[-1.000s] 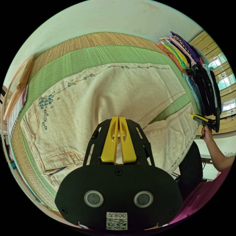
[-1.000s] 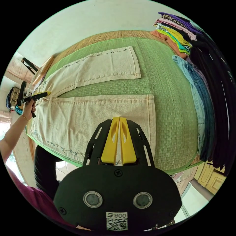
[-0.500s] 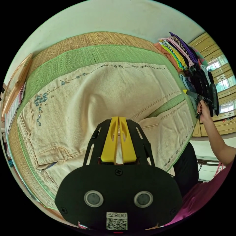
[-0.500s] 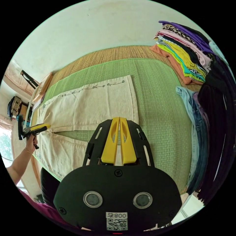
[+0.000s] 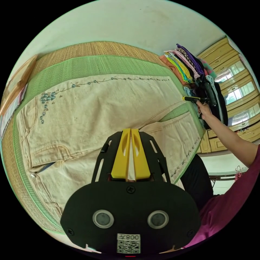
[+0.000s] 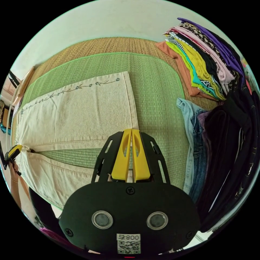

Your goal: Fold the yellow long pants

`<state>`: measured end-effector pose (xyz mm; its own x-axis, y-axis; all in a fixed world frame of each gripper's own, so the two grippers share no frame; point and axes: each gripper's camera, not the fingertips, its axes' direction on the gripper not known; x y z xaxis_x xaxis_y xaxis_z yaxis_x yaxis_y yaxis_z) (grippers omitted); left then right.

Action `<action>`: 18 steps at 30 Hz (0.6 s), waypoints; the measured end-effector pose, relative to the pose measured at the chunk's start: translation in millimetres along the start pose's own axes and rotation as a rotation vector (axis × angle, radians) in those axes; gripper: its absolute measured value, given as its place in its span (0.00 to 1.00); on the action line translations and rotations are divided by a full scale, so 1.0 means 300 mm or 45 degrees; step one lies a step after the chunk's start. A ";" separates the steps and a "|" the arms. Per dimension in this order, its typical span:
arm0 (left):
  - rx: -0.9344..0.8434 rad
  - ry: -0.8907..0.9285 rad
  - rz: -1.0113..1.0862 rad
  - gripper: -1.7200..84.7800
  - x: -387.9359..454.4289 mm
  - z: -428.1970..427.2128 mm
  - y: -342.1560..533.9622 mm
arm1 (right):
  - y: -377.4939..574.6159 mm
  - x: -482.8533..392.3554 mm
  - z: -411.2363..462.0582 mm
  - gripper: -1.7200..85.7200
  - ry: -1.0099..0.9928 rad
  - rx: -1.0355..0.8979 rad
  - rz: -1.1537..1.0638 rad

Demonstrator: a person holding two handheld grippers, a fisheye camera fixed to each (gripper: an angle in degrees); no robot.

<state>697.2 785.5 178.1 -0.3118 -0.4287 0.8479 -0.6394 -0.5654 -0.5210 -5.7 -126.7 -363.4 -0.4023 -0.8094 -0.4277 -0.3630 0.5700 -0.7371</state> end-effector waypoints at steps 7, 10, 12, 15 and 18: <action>0.042 -0.117 -0.305 0.02 -0.277 -0.236 0.313 | 0.007 0.012 -0.089 0.02 -0.064 0.101 -0.009; -0.008 -0.205 -0.432 0.02 -0.382 -0.285 0.456 | 0.053 -0.112 -0.161 0.02 -0.306 0.160 -0.172; 0.027 -0.158 -0.457 0.02 -0.423 -0.319 0.538 | 0.098 -0.234 -0.198 0.02 -0.410 0.168 -0.308; 0.008 -0.182 -0.464 0.02 -0.434 -0.361 0.569 | 0.186 -0.420 -0.252 0.02 -0.562 0.161 -0.489; -0.021 -0.229 -0.419 0.02 -0.428 -0.396 0.594 | 0.274 -0.531 -0.284 0.02 -0.661 0.144 -0.563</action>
<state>539.7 823.5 -12.0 0.0403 -0.3438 0.9382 -0.6968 -0.6826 -0.2202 -42.9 61.1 -311.2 0.2282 -0.9412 -0.2491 -0.2989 0.1757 -0.9380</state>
